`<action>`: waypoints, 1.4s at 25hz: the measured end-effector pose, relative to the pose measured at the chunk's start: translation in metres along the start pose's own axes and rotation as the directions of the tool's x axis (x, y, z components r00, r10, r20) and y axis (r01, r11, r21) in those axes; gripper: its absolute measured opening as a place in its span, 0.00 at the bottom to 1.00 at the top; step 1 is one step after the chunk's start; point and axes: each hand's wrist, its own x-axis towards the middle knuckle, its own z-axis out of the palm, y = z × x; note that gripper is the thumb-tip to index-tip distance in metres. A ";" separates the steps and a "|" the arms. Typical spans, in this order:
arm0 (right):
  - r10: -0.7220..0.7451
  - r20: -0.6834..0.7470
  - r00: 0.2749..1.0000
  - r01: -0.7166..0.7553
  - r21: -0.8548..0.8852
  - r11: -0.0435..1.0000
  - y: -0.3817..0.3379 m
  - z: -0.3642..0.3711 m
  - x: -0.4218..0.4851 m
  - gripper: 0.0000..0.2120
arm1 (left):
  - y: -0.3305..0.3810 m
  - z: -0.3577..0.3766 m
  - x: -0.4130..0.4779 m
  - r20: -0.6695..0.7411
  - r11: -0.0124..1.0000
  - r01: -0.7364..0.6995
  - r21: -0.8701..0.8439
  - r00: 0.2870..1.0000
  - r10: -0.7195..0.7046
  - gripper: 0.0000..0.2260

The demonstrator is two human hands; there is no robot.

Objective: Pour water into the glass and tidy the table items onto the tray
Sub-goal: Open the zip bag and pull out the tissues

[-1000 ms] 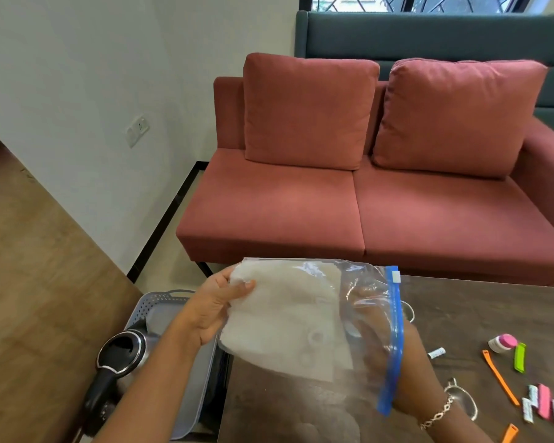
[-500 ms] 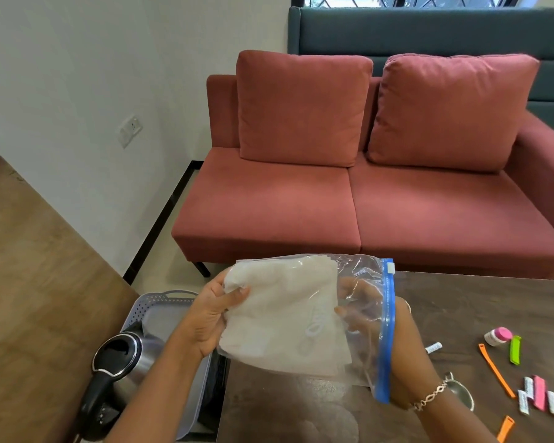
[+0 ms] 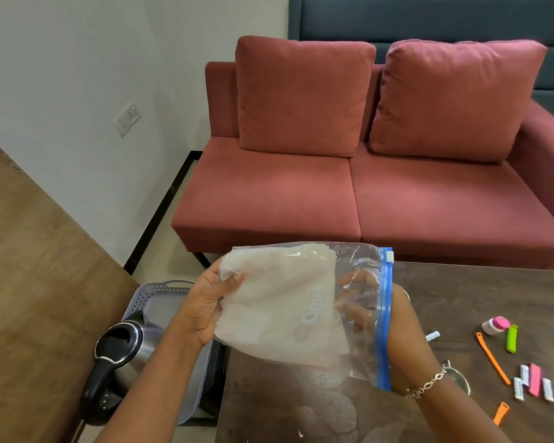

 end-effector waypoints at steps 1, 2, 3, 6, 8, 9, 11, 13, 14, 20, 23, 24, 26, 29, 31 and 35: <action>-0.026 -0.031 0.999 0.026 0.027 0.999 0.001 0.004 -0.001 0.15 | 0.000 0.001 -0.001 0.002 1.000 -0.008 -0.002 1.000 0.008 0.15; -0.005 0.080 0.997 -0.002 0.087 0.996 -0.003 0.004 -0.002 0.16 | 0.000 0.001 -0.002 0.004 1.000 -0.017 -0.005 1.000 0.017 0.15; 0.069 0.188 0.980 -0.088 0.097 0.991 -0.008 0.008 -0.005 0.16 | 0.000 0.001 -0.003 0.005 1.000 -0.027 -0.009 1.000 0.027 0.14; -0.022 0.402 0.915 0.031 -0.014 0.999 -0.019 0.012 -0.007 0.17 | 0.001 0.003 -0.005 -0.011 0.999 -0.046 -0.027 0.999 0.046 0.14; -0.064 0.124 0.990 0.078 -0.114 0.990 -0.016 0.004 -0.007 0.16 | 0.002 0.004 -0.006 -0.016 0.998 -0.052 -0.038 0.999 0.051 0.14; -0.086 0.084 0.993 0.096 -0.125 0.987 -0.016 0.003 -0.007 0.16 | 0.003 0.004 -0.006 -0.014 0.998 -0.050 -0.040 0.999 0.050 0.15; -0.095 0.108 0.990 0.105 -0.085 0.991 -0.020 0.006 -0.014 0.16 | 0.004 0.006 -0.008 -0.004 0.998 -0.041 -0.043 0.999 0.041 0.16; -0.145 0.027 0.989 0.147 -0.084 0.986 -0.022 0.008 -0.017 0.14 | 0.004 0.007 -0.009 0.007 0.998 -0.033 -0.049 0.999 0.033 0.17; -0.169 -0.004 0.986 0.168 -0.071 0.983 -0.022 0.009 -0.017 0.12 | 0.004 0.008 -0.010 0.008 0.998 -0.030 -0.056 0.999 0.031 0.17; -0.200 0.060 0.978 0.201 0.000 0.980 -0.016 0.009 -0.009 0.14 | 0.002 0.005 -0.010 -0.005 0.994 -0.019 -0.108 1.000 0.018 0.16; -0.229 0.094 0.969 0.232 -0.026 0.972 -0.012 0.009 -0.008 0.12 | 0.001 0.004 -0.010 -0.010 0.993 -0.005 -0.121 1.000 0.004 0.16; -0.237 0.092 0.967 0.240 -0.024 0.970 -0.011 0.009 -0.008 0.09 | 0.002 0.005 -0.010 -0.008 0.992 -0.001 -0.124 1.000 0.000 0.17; -0.240 0.062 0.969 0.240 0.007 0.971 -0.009 0.010 -0.008 0.03 | 0.003 0.006 -0.010 -0.006 0.993 0.004 -0.119 1.000 -0.005 0.19; -0.254 0.025 0.967 0.254 -0.003 0.967 -0.008 0.012 -0.006 0.07 | 0.003 0.005 -0.011 -0.011 0.996 0.011 -0.093 1.000 -0.013 0.27; -0.262 0.032 0.965 0.263 -0.082 0.961 -0.009 0.011 -0.007 0.07 | 0.003 0.003 -0.012 -0.006 0.995 -0.002 -0.103 1.000 0.002 0.27; -0.257 0.040 0.966 0.260 -0.211 0.942 -0.012 0.009 -0.014 0.07 | 0.003 0.001 -0.010 -0.045 0.981 -0.045 -0.191 0.998 0.037 0.11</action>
